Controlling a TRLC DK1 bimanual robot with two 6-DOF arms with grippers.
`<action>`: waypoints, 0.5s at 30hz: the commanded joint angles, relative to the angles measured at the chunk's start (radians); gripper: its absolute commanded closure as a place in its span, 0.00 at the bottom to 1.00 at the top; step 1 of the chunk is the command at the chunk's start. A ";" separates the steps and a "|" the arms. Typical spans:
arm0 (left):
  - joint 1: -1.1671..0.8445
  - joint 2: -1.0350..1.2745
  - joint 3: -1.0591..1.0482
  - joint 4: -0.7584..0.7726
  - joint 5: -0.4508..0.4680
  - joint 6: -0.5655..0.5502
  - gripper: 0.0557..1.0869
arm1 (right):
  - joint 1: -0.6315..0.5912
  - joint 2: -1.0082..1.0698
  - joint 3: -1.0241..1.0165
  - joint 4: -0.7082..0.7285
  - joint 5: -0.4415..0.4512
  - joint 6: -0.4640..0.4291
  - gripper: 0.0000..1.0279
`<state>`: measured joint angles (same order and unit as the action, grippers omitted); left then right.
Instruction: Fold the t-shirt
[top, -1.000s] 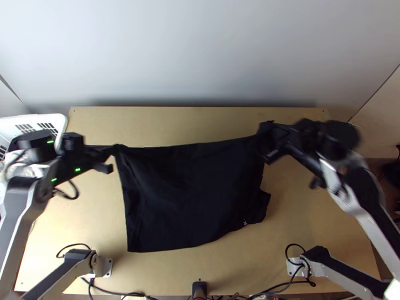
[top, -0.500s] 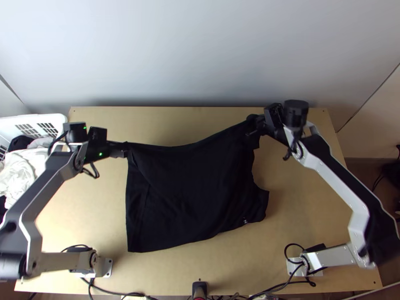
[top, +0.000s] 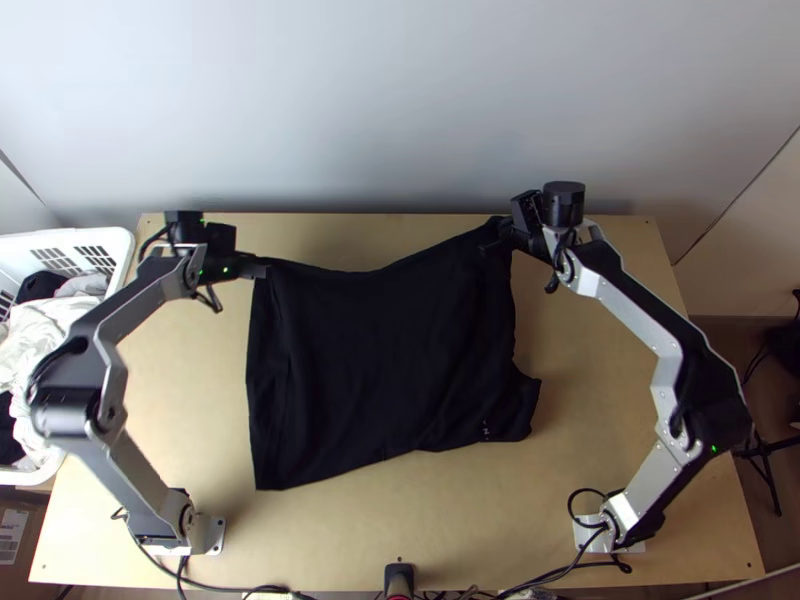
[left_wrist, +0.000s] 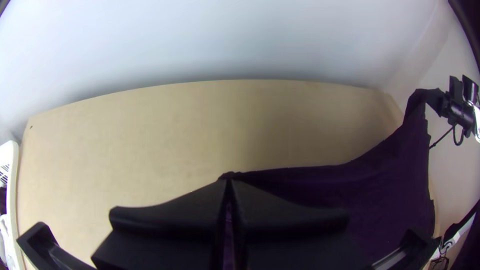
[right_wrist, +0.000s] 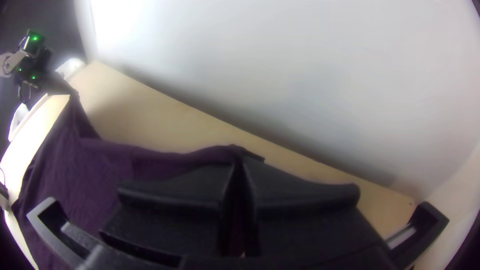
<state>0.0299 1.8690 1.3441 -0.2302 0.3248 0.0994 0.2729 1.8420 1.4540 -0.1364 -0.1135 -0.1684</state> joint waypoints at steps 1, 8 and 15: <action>-0.005 0.162 0.138 -0.001 -0.016 -0.023 0.77 | -0.012 0.086 0.057 0.004 0.000 -0.008 0.97; -0.005 0.150 0.156 -0.103 -0.015 -0.047 0.40 | -0.012 0.135 0.080 0.004 0.000 -0.023 0.97; -0.027 0.033 0.109 -0.221 0.005 -0.047 0.38 | -0.012 0.149 0.078 0.004 0.000 -0.020 0.97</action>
<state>0.0196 1.9724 1.4723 -0.3607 0.3134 0.0593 0.2615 1.9671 1.5257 -0.1318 -0.1135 -0.1879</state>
